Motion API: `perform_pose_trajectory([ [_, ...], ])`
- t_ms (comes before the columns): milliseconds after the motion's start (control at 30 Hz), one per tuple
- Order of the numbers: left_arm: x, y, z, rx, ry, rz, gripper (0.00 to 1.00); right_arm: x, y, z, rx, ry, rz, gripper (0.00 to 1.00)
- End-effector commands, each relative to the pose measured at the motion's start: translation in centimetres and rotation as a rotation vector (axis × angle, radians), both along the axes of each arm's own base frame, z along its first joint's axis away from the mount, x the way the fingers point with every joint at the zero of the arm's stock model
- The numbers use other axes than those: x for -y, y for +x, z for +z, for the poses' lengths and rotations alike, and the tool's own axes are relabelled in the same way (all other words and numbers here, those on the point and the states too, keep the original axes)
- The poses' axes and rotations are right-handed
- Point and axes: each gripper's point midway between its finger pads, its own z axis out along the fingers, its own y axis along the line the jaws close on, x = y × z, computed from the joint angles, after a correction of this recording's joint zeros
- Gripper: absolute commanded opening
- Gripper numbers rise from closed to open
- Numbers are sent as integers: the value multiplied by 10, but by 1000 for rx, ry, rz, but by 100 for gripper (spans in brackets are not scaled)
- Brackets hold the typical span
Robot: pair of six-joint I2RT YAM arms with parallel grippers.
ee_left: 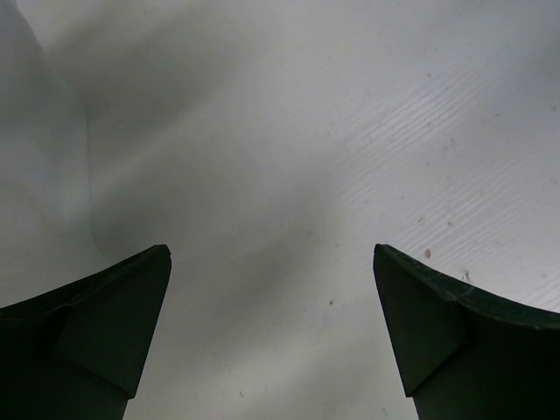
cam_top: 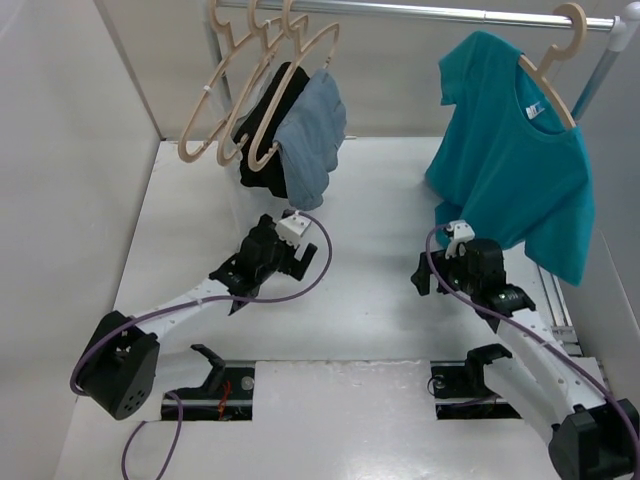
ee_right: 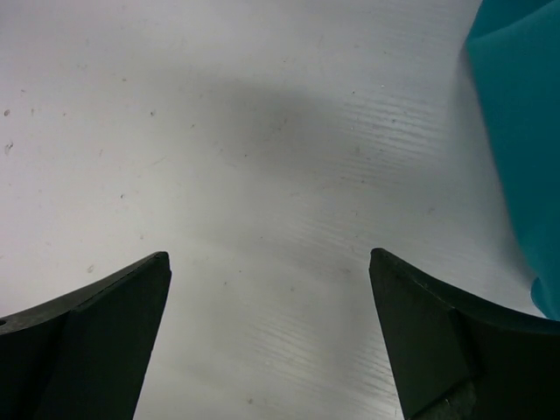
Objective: Place the t-shirt on the hanger
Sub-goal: Hang the hanger with tshirt onto the clothesline
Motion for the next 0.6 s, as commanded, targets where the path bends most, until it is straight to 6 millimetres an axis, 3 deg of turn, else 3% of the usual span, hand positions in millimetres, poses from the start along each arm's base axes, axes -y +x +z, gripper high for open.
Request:
perform_pose_trajectory([
  [0,-7,7,12,99,-56,53,100,-6,8,17,78,40,-5,100],
  [167,-11,6,12,114,-61,66,100,0,8,37,161,43,-33,100],
  [300,-18,0,-1,100,-44,77,100,2,4,35,175,51,-46,100],
  [567,-16,-4,-1,103,-57,57,100,1,3,40,207,67,-51,100],
])
